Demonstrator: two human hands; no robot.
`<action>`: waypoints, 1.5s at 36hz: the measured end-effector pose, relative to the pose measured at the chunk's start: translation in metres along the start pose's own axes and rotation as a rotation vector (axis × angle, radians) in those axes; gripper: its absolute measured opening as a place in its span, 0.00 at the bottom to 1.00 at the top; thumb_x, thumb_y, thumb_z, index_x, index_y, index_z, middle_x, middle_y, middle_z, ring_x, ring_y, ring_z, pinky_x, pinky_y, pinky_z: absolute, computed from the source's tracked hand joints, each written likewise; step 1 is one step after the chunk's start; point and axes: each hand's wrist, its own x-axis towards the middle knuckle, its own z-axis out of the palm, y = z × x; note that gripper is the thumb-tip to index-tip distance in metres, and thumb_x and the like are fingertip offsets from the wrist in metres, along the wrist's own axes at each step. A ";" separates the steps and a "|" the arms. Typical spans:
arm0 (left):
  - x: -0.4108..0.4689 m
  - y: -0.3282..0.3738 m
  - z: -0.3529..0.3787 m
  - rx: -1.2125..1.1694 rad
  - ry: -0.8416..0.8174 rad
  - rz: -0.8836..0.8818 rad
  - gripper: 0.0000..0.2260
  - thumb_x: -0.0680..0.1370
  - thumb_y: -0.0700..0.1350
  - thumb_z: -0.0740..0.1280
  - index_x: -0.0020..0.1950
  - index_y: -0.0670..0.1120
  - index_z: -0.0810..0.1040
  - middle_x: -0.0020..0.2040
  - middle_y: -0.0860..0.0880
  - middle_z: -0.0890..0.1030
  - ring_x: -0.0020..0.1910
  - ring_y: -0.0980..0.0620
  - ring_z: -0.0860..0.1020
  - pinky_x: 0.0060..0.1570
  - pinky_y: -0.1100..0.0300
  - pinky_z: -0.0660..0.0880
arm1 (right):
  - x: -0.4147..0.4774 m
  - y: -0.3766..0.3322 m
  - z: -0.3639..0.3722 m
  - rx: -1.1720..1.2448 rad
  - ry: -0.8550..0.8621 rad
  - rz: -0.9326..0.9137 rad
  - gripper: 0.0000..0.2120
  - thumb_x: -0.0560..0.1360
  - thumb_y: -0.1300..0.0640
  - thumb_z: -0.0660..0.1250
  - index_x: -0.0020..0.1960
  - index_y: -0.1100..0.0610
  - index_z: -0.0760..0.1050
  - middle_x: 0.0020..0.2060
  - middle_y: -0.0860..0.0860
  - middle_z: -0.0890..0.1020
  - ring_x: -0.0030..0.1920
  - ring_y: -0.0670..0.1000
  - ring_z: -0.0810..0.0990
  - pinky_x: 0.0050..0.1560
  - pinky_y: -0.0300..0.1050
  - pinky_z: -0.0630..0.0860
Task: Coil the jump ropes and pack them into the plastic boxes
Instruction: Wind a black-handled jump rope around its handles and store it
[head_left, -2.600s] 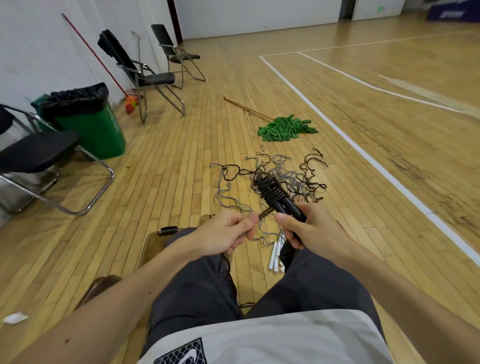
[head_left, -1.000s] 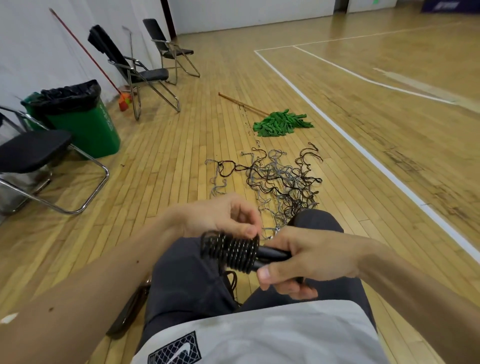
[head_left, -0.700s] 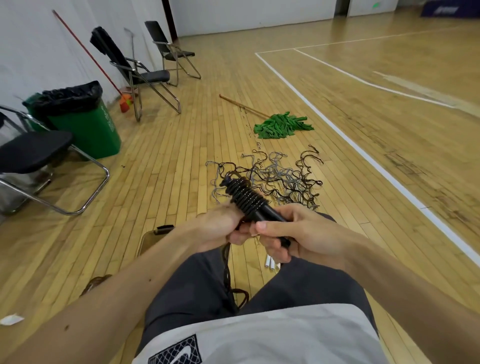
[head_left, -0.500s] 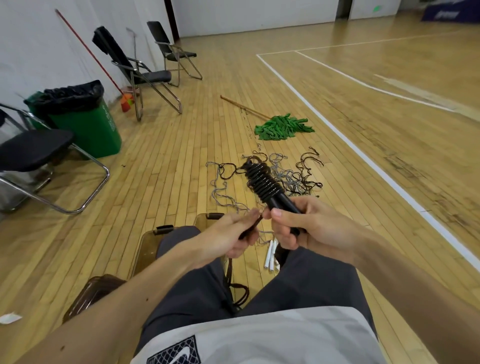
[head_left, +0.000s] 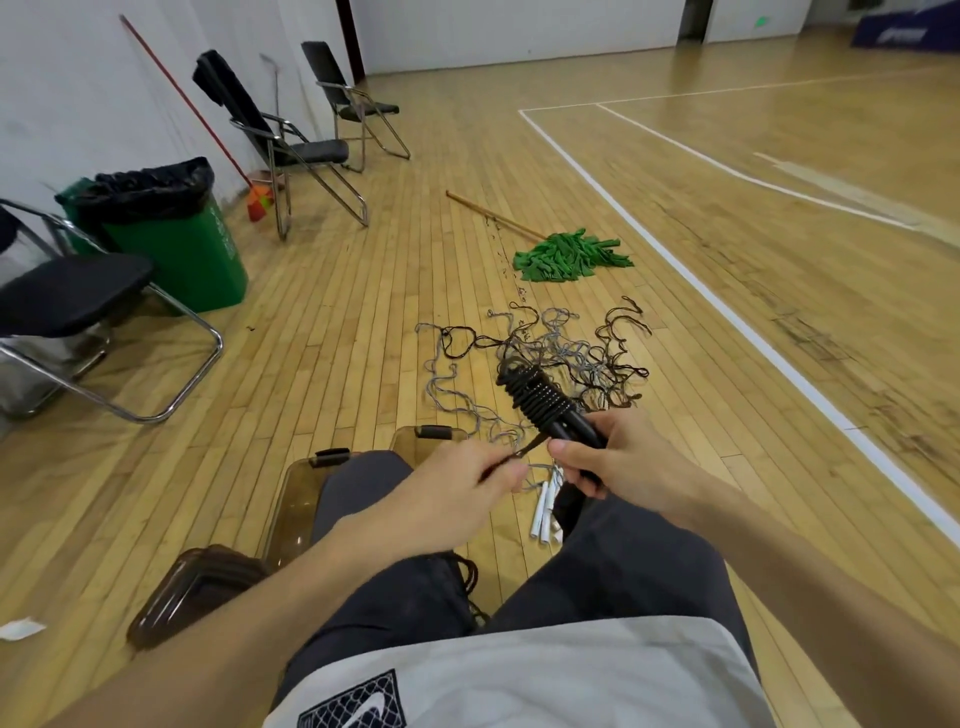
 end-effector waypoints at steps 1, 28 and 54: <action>-0.002 0.005 0.001 0.190 0.016 0.040 0.14 0.85 0.53 0.58 0.43 0.49 0.73 0.33 0.52 0.73 0.30 0.54 0.70 0.33 0.56 0.68 | 0.001 0.002 0.001 -0.026 0.012 0.009 0.08 0.80 0.59 0.68 0.43 0.60 0.75 0.30 0.51 0.78 0.29 0.47 0.74 0.32 0.39 0.73; 0.023 0.077 -0.068 0.574 -0.298 0.301 0.07 0.75 0.49 0.75 0.49 0.47 0.85 0.34 0.61 0.76 0.37 0.63 0.76 0.39 0.69 0.69 | -0.017 -0.033 0.011 -0.247 -0.489 0.212 0.13 0.81 0.56 0.67 0.40 0.59 0.74 0.28 0.50 0.78 0.27 0.47 0.74 0.31 0.39 0.72; 0.038 0.007 -0.030 -0.893 -0.347 0.173 0.10 0.70 0.56 0.78 0.42 0.51 0.86 0.38 0.52 0.84 0.35 0.59 0.81 0.35 0.66 0.77 | -0.040 -0.044 0.009 0.129 -0.549 -0.006 0.01 0.81 0.64 0.66 0.51 0.61 0.77 0.35 0.54 0.76 0.36 0.50 0.77 0.37 0.40 0.77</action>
